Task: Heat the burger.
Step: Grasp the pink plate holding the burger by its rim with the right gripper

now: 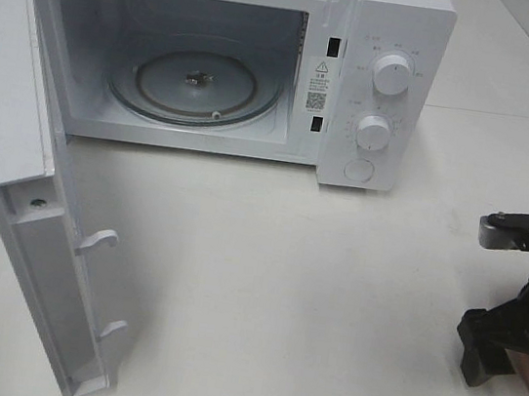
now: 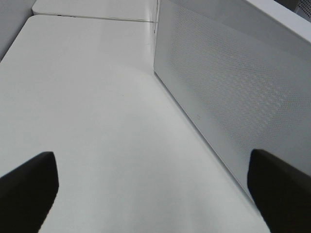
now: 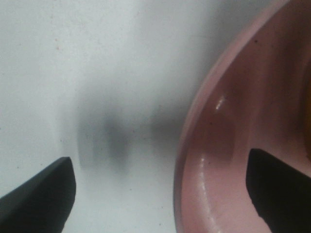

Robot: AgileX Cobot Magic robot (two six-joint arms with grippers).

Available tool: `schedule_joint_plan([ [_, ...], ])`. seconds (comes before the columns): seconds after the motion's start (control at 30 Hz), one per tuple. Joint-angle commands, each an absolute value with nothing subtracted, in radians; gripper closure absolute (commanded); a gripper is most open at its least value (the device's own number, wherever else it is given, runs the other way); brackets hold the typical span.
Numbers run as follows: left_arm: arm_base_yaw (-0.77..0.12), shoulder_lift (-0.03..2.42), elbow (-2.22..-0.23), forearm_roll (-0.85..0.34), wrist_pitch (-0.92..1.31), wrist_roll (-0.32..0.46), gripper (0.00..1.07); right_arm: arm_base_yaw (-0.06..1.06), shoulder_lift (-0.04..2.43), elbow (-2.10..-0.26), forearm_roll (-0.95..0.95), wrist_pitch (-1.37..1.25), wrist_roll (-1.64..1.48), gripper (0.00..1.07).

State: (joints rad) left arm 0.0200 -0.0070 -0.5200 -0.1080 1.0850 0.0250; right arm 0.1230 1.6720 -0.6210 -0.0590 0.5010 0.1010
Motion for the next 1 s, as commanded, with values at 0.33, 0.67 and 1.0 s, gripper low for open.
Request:
schedule_joint_plan([
  [0.33,0.020,-0.022,-0.517,-0.109,1.071,0.022,0.09,0.118,1.718,-0.613,-0.094,0.445,0.135,0.30],
  [0.67,0.020,-0.022,-0.517,-0.109,1.071,0.022,0.09,0.118,1.718,-0.580,-0.147,0.431,0.214,0.56],
  [1.0,0.020,-0.022,-0.517,-0.109,1.071,0.022,0.09,0.118,1.718,-0.574,-0.198,0.433,0.255,1.04],
])
